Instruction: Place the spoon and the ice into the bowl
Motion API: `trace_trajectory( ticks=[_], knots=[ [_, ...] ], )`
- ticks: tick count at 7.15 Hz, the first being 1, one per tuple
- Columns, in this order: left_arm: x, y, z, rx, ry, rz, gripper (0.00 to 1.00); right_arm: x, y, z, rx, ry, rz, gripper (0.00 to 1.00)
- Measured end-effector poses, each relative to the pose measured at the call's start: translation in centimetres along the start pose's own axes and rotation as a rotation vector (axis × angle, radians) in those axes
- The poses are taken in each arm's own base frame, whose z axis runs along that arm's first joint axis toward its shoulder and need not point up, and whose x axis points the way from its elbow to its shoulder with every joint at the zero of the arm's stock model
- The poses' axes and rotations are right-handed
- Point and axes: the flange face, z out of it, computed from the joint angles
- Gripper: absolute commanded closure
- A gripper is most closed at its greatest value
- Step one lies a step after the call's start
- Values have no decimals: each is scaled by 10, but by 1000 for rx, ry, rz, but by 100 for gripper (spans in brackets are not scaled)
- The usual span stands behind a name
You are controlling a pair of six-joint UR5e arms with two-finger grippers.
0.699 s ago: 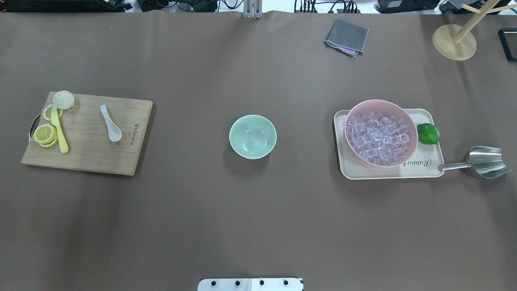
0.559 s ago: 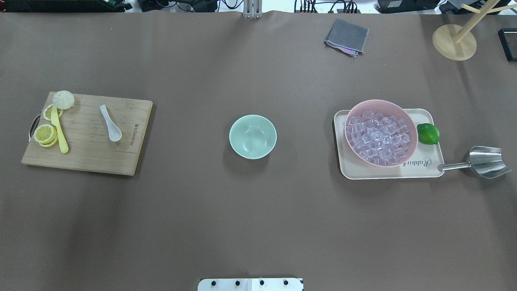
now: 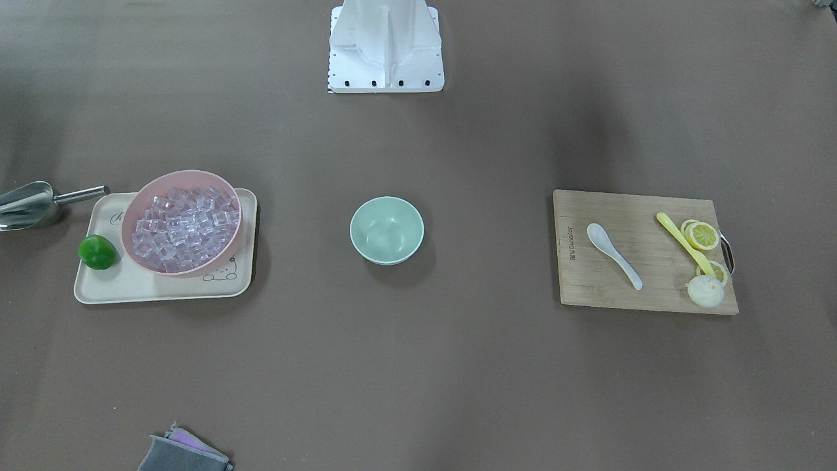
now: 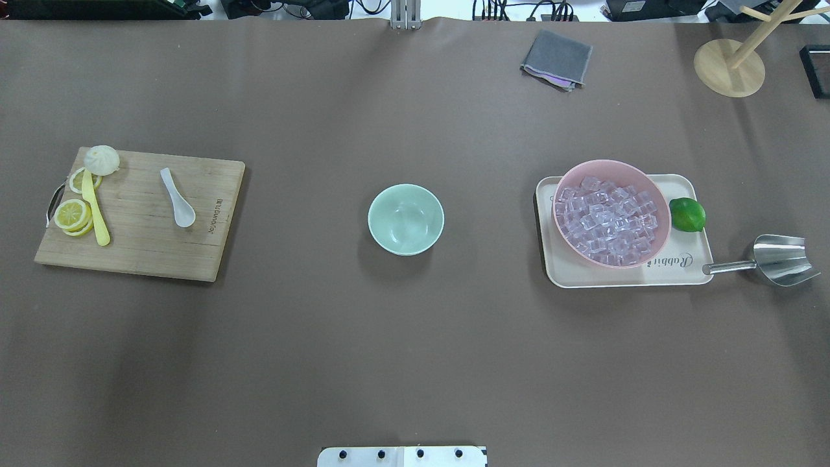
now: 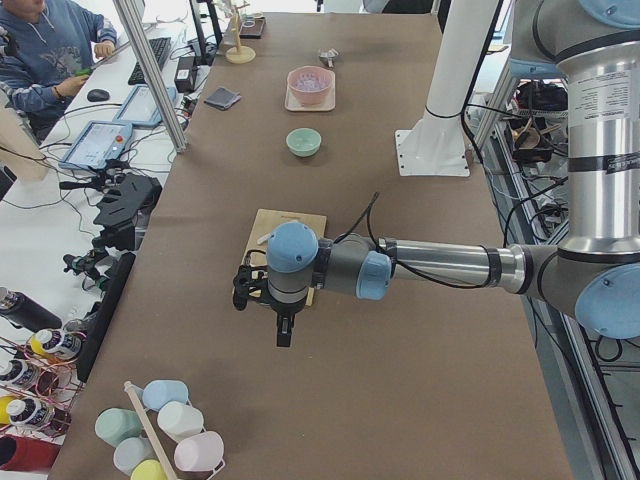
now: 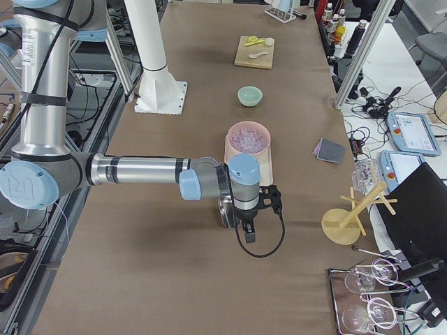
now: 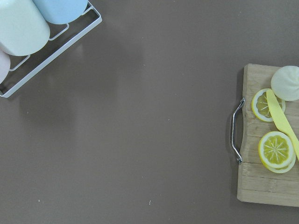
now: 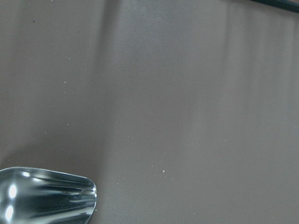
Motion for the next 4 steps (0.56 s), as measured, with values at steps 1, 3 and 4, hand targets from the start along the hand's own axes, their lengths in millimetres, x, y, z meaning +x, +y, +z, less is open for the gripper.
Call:
trace_trajectory(
  ticks=[1, 3, 4],
  knots=[
    [0, 1, 1, -1, 2, -1, 2, -1, 0, 0, 2, -3, -3, 0],
    [0, 3, 1, -2, 4, -1, 2, -5, -2, -2, 21, -25, -19, 0],
    [0, 2, 1, -1, 4, 2, 2, -6, -3, -2, 33, -32, -31, 0]
  ],
)
